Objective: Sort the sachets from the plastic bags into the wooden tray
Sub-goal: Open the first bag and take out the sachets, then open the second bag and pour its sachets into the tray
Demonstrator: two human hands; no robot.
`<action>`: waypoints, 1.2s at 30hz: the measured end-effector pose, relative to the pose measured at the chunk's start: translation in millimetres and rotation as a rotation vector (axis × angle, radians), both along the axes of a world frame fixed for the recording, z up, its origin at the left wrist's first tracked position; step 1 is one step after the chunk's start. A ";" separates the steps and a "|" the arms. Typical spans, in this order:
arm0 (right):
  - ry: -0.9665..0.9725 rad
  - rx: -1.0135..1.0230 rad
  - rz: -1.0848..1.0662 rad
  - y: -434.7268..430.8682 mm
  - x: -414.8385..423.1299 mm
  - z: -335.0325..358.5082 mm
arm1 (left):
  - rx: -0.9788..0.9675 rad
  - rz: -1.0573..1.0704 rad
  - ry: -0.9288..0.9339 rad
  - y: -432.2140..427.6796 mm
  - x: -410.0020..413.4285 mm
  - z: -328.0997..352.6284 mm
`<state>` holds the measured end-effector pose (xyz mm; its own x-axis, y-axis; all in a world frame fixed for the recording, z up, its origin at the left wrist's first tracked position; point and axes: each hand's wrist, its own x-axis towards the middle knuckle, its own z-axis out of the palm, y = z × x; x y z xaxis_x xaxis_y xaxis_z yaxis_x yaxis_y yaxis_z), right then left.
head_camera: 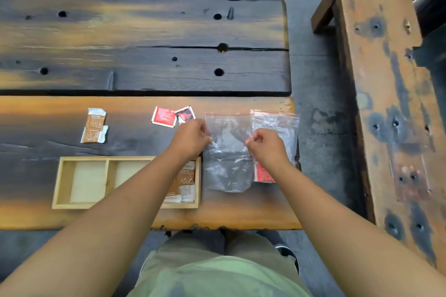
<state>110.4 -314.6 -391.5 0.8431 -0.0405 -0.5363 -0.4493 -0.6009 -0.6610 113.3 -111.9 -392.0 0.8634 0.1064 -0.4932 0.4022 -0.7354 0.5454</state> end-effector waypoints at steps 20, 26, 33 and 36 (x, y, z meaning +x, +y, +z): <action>-0.156 -0.479 0.367 15.0 2.7 -30.1 | 0.245 -0.094 0.061 7.4 1.5 -26.4; -0.159 -0.447 0.350 12.8 1.7 -27.8 | 0.333 -0.082 0.088 4.7 -1.9 -19.6; -0.177 -0.300 0.263 -4.9 9.8 -5.2 | 0.320 -0.046 -0.010 -8.2 -0.5 0.5; -0.204 -0.234 0.127 -31.1 7.6 2.6 | 0.124 -0.007 -0.068 -35.0 -4.7 11.7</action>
<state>117.9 -345.8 -388.9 0.9385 -0.0307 -0.3440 -0.2337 -0.7897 -0.5672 108.6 -146.9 -380.3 0.8953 0.1564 -0.4171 0.3618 -0.8014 0.4762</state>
